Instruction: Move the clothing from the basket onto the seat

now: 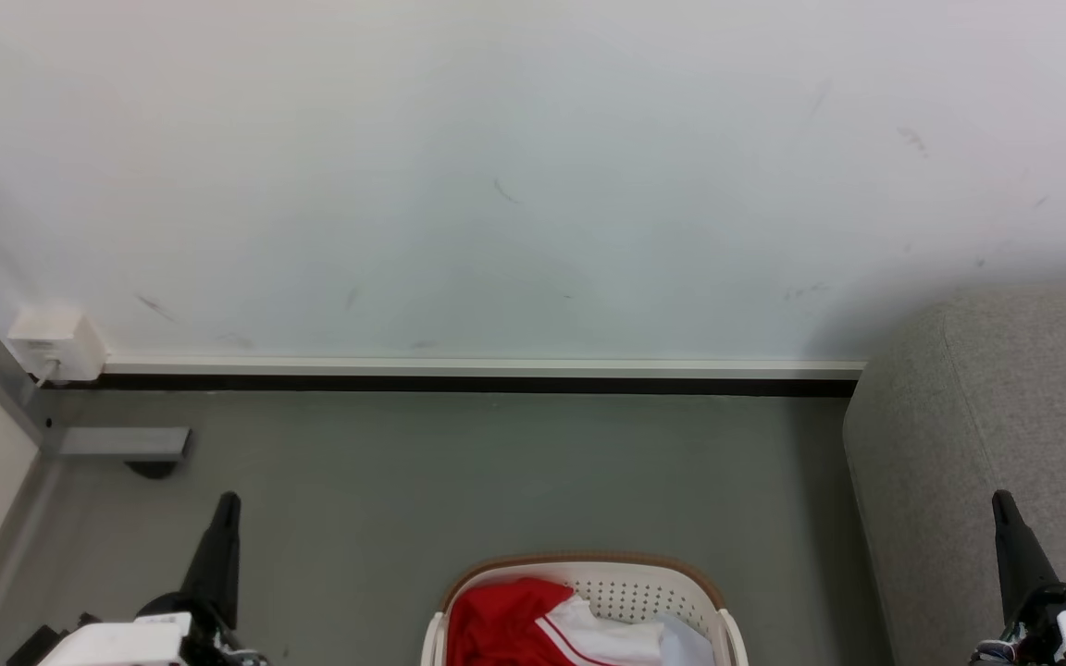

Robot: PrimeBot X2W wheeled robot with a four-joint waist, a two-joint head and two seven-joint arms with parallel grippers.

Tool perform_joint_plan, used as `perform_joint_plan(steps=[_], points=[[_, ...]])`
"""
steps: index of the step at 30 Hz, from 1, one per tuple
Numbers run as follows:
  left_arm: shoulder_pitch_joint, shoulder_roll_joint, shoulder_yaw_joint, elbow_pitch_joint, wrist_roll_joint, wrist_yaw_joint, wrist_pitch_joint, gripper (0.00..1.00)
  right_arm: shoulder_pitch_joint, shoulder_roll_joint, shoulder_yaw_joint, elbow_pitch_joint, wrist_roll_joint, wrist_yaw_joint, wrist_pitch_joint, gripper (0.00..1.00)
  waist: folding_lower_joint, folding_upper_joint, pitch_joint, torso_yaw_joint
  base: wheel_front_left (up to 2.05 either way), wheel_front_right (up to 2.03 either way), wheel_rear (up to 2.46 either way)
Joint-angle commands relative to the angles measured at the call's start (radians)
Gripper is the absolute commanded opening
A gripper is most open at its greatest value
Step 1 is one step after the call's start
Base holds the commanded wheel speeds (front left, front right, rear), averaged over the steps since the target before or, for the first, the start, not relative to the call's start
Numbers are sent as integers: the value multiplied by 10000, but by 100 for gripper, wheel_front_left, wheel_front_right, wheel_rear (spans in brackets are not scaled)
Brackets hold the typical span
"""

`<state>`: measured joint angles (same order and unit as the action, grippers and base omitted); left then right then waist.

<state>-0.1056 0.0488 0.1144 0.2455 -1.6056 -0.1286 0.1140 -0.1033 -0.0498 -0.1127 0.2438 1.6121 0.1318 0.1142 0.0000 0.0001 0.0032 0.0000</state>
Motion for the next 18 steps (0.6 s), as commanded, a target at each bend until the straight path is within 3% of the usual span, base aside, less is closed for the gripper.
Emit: perform_joint_plan(steps=[1, 2, 3, 11, 18], points=[[-72, 23, 14, -26, -141, -59, 26, 0, -137, -9, -32, 25, 10, -27, 21, 0, 0, -1, 0, 0, 0, 0, 0], [-72, 23, 14, -26, -141, -59, 28, 0, -136, -9, -32, 25, 10, -28, 21, 0, 0, -1, 0, 0, 0, 0, 0], [3, -4, -4, 14, 6, 0, -8, 100, 4, 2, 3, 8, -1, 2, -5, 100, 0, -1, 0, 0, 0, 0, 0], [231, -67, -213, 268, 201, 49, -275, 100, 321, 63, 149, 174, -282, -1, -273, 100, 0, -1, -2, 23, 0, 0, 0], [243, -56, -407, 218, 974, 157, -618, 100, 413, 48, 145, -43, -1541, -2, -617, 100, 0, -1, -7, 66, 0, 0, 0]])
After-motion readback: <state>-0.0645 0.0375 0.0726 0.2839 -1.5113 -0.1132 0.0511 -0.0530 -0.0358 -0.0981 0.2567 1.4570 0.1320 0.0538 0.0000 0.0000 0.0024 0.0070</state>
